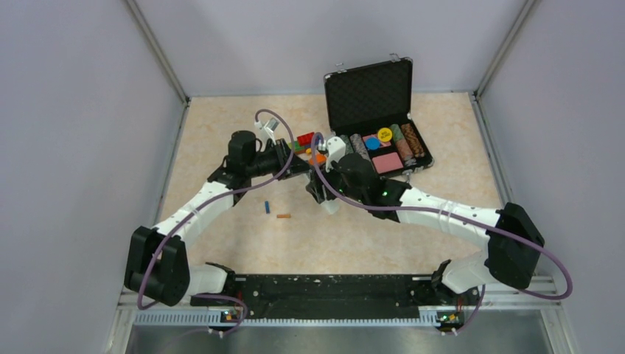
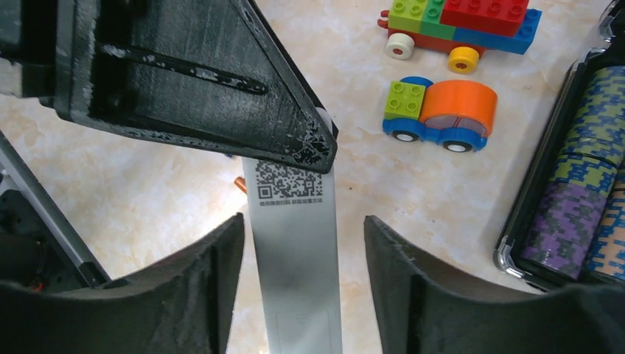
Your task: Load the batteries into the remote control
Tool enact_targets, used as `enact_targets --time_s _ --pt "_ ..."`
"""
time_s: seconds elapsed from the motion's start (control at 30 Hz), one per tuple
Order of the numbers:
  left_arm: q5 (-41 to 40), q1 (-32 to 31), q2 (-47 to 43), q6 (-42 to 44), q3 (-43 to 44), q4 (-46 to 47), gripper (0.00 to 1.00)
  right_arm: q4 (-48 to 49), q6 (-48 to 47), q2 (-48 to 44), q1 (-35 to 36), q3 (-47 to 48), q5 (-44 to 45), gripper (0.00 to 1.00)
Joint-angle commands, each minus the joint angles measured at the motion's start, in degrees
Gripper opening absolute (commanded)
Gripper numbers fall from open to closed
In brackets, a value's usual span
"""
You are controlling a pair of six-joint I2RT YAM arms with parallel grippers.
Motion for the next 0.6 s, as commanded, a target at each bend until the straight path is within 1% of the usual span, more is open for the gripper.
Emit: enact_targets --time_s 0.0,0.1,0.17,0.2,0.27,0.3,0.37,0.47,0.5,0.53,0.57 --pt "0.7 -0.04 -0.67 -0.02 4.27 -0.87 0.0 3.05 1.09 -0.12 0.17 1.74 -0.3 0.65" --pt "0.89 -0.08 -0.81 0.82 5.37 -1.44 0.0 4.28 0.88 -1.57 0.22 -1.27 -1.84 0.75" --pt "0.17 -0.05 -0.85 3.64 6.65 -4.1 0.0 5.46 0.91 -3.23 0.12 -3.43 -1.72 0.79" --pt "0.17 0.0 -0.69 5.16 7.22 -6.26 0.0 5.45 0.92 -3.45 0.03 -4.11 -1.85 0.8" --pt "1.46 0.01 -0.58 6.97 8.01 -7.74 0.0 4.85 0.65 -3.59 -0.23 -4.8 -4.23 0.8" --pt "2.43 0.05 -0.42 7.4 8.24 -7.86 0.0 4.39 0.58 -3.34 -0.36 -4.84 -5.04 0.78" --pt "4.31 0.06 -0.07 7.71 8.66 -8.02 0.0 3.19 0.25 -2.66 -0.33 -4.62 -5.68 0.68" --pt "5.64 0.07 0.05 7.33 8.68 -7.98 0.0 3.38 -0.32 -2.9 -0.34 -4.92 -4.68 0.42" --pt "5.67 0.07 0.12 7.11 8.53 -7.78 0.0 3.93 -0.31 -3.3 -0.32 -5.26 -3.99 0.32" --pt "5.86 0.0 0.1 6.85 8.4 -7.5 0.02 4.28 -0.33 -3.58 -0.33 -5.37 -3.5 0.22" --pt "5.93 0.02 -0.04 6.66 8.21 -7.37 0.14 4.41 -0.45 -3.8 -0.35 -5.25 -3.18 0.16"
